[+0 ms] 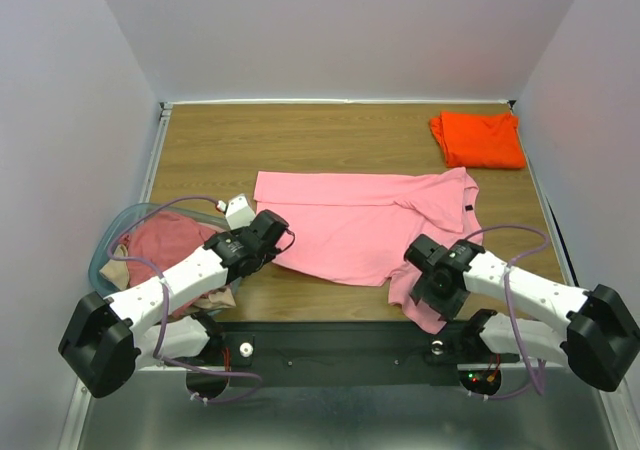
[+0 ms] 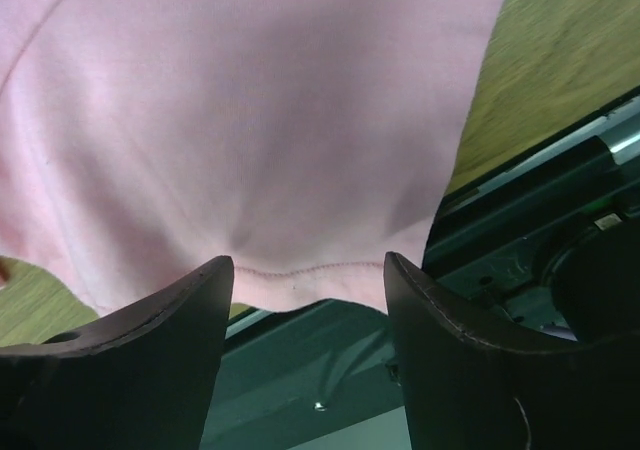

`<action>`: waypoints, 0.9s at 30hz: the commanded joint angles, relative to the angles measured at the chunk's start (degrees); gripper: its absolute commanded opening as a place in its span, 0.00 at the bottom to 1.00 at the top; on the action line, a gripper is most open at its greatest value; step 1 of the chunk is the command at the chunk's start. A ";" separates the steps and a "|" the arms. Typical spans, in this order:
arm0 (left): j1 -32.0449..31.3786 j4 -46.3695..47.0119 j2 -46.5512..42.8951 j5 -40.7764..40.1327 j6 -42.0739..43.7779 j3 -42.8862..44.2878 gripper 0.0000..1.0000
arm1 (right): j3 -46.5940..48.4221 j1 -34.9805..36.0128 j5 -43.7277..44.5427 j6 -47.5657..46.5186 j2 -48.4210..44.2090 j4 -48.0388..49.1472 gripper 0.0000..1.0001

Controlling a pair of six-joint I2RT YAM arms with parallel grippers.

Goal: Fold and stack the t-shirts
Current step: Fold the tshirt

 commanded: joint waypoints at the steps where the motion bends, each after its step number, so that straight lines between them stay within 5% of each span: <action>1: 0.73 0.32 -1.40 -1.87 1.49 0.34 0.00 | -2.11 0.33 -1.53 1.90 0.60 4.40 0.66; 7: 1.26 0.68 -1.13 -1.69 1.93 0.52 0.00 | -5.98 0.33 -0.22 2.87 2.01 8.98 0.54; 10: 1.43 0.67 -1.22 -1.34 2.02 0.52 0.00 | -7.04 0.32 1.36 3.49 0.96 10.11 0.33; 17: 1.52 0.94 -1.84 0.42 1.67 -0.27 0.00 | -4.50 0.32 5.76 1.21 -1.77 9.42 0.16; 19: 1.52 0.85 -2.01 0.68 1.32 -0.45 0.00 | -3.09 0.33 7.08 0.76 -2.04 8.54 0.00; 27: 2.84 2.34 -0.35 1.03 1.14 -0.45 0.00 | 4.46 0.24 14.89 0.68 -2.74 1.42 0.00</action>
